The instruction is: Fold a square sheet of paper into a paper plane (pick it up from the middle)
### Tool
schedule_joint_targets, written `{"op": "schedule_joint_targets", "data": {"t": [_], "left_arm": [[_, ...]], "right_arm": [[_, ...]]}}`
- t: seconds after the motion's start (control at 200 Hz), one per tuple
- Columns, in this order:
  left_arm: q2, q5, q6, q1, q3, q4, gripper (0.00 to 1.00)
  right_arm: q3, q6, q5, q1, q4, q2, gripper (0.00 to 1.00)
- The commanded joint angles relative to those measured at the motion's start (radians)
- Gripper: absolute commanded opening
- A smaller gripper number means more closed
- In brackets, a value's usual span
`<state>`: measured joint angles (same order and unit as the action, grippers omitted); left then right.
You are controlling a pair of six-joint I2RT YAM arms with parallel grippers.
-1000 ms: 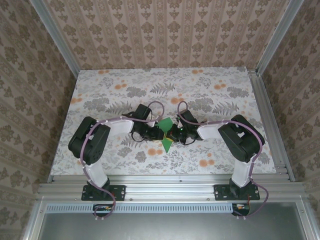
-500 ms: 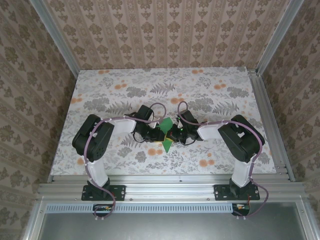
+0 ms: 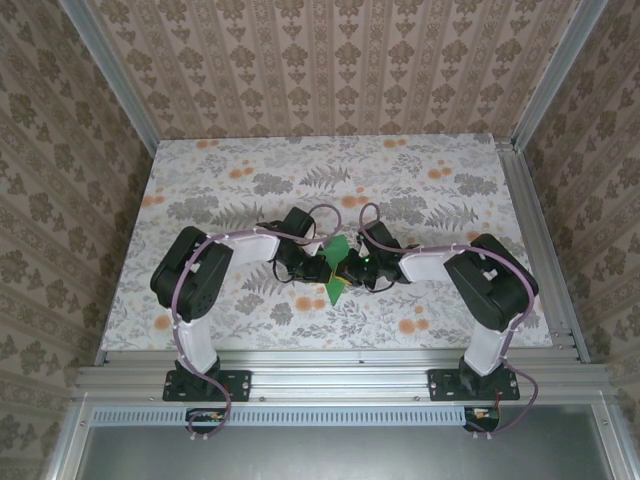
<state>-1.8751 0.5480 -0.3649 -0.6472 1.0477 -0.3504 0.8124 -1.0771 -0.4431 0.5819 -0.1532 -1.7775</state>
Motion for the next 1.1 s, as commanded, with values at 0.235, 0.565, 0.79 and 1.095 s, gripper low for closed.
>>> {"op": "schedule_joint_targets", "data": {"t": [0.235, 0.565, 0.79, 1.095], "left_arm": [[-0.114, -0.210, 0.063, -0.031, -0.014, -0.080, 0.17], [-0.117, -0.280, 0.083, -0.043, -0.015, -0.112, 0.17], [-0.132, -0.344, 0.103, -0.065, 0.003, -0.159, 0.15], [-0.135, -0.344, 0.110, -0.066, 0.001, -0.159, 0.15]], "right_arm": [[-0.049, -0.023, 0.010, -0.006, -0.037, 0.003, 0.08], [-0.041, 0.043, 0.079, -0.025, 0.093, -0.001, 0.07], [-0.047, 0.044, 0.148, -0.043, 0.114, 0.046, 0.07], [-0.054, 0.058, 0.172, -0.096, 0.119, 0.055, 0.07]]}}
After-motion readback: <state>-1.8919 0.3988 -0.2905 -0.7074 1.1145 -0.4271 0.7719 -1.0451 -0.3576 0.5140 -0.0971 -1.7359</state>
